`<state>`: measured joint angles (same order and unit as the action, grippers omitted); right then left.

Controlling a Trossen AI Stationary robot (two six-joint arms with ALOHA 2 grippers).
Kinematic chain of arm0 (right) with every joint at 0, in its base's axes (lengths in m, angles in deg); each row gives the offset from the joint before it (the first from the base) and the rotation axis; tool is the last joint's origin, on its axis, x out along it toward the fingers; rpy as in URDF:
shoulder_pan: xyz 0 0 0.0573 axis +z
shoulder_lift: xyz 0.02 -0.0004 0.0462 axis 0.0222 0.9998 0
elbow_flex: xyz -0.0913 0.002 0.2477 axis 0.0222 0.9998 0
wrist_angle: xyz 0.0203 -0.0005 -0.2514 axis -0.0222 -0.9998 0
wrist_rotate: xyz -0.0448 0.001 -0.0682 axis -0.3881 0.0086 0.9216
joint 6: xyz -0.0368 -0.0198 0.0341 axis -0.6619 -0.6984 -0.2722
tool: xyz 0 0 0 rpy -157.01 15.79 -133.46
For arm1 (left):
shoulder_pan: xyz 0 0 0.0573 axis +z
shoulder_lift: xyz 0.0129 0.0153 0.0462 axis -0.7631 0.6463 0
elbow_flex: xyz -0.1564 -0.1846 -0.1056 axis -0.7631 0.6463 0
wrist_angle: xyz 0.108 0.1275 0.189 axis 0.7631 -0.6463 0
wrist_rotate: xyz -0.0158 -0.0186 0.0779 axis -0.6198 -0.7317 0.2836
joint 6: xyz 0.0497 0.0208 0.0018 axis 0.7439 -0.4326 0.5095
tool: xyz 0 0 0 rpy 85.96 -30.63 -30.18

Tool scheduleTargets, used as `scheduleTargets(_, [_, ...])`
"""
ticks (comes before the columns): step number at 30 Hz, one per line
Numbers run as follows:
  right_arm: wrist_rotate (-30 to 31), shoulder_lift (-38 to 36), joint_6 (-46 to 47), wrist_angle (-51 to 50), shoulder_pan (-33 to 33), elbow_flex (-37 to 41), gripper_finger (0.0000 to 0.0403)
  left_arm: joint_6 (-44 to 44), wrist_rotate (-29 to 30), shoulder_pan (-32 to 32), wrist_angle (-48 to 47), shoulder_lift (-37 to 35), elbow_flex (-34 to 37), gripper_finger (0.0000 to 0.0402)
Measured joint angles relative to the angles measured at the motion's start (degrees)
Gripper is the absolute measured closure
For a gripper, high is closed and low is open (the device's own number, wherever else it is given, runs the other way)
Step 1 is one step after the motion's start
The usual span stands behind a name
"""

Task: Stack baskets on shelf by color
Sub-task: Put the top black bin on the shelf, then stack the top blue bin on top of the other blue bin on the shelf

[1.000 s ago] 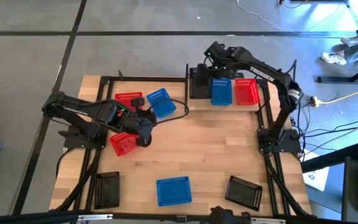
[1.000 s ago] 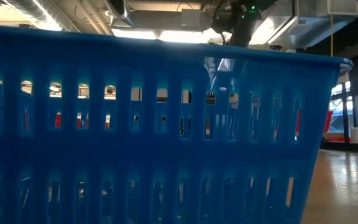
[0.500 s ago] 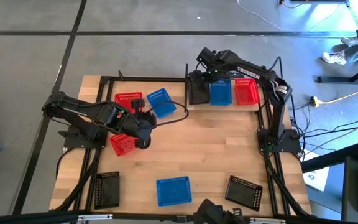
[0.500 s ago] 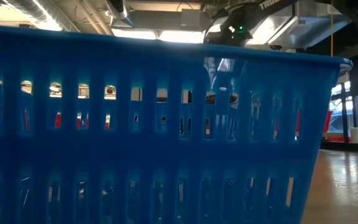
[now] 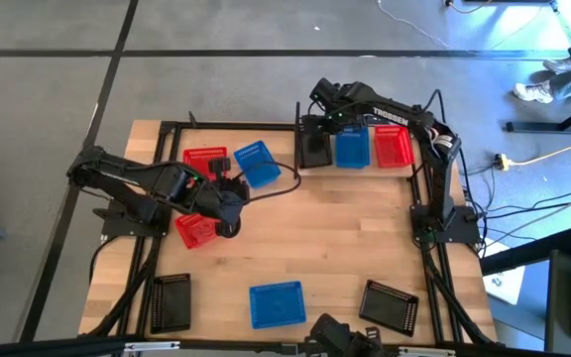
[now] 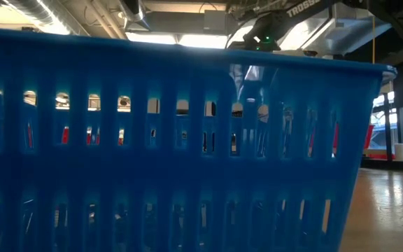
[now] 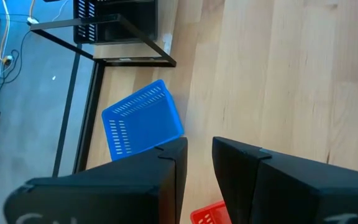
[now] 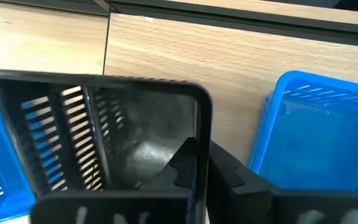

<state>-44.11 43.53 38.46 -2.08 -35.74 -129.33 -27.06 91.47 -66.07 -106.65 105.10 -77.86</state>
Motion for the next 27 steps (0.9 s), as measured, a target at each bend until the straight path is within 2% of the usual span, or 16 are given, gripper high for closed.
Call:
scheduleTargets(8, [0.02, 0.0, 3.11, -0.08, 0.0, -0.02, 0.0346, -0.07, -0.02, 0.0, 0.0, 0.0, 0.0, 0.0334])
scheduleTargets(13, [0.57, -0.15, 3.04, 0.09, 0.04, -0.02, 0.0341, -0.24, -0.02, 0.0, 0.0, 0.0, 0.0, 0.0334])
scheduleTargets(23, [12.86, -6.7, -2.64, -1.61, 3.74, 0.0, 0.0341, -13.19, -0.19, 0.33, -4.71, 0.0, 0.0, 0.0334])
scheduleTargets(27, [17.79, -10.17, -4.59, -2.91, 6.58, 0.0, 0.0341, -21.64, -4.01, 0.33, -9.12, 0.0, 0.0, 0.0334])
